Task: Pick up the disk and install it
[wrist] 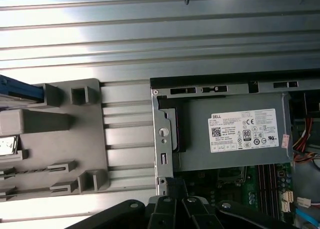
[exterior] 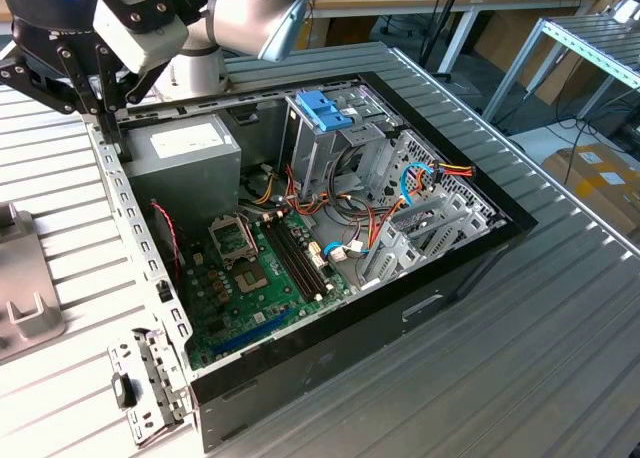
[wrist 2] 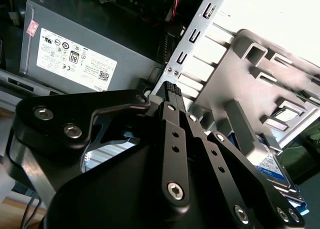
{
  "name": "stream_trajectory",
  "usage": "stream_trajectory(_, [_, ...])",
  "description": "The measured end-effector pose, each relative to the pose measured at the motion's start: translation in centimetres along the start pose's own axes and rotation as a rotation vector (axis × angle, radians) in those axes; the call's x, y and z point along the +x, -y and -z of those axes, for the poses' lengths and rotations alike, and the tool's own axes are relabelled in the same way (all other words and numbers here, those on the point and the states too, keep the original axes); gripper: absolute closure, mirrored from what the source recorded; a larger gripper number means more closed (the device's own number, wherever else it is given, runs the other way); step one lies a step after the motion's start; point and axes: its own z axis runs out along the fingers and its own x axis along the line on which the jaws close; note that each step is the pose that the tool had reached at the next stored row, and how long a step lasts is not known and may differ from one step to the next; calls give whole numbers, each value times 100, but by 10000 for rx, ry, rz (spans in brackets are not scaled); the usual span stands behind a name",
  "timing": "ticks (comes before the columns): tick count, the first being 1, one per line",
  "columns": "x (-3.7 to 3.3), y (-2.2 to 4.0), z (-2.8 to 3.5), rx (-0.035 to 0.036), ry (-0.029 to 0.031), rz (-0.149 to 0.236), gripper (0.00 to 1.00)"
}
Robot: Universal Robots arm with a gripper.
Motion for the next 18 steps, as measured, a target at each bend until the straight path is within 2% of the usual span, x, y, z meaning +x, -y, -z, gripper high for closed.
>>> stream_trajectory(18, [140, 11, 4, 0, 0, 0, 89])
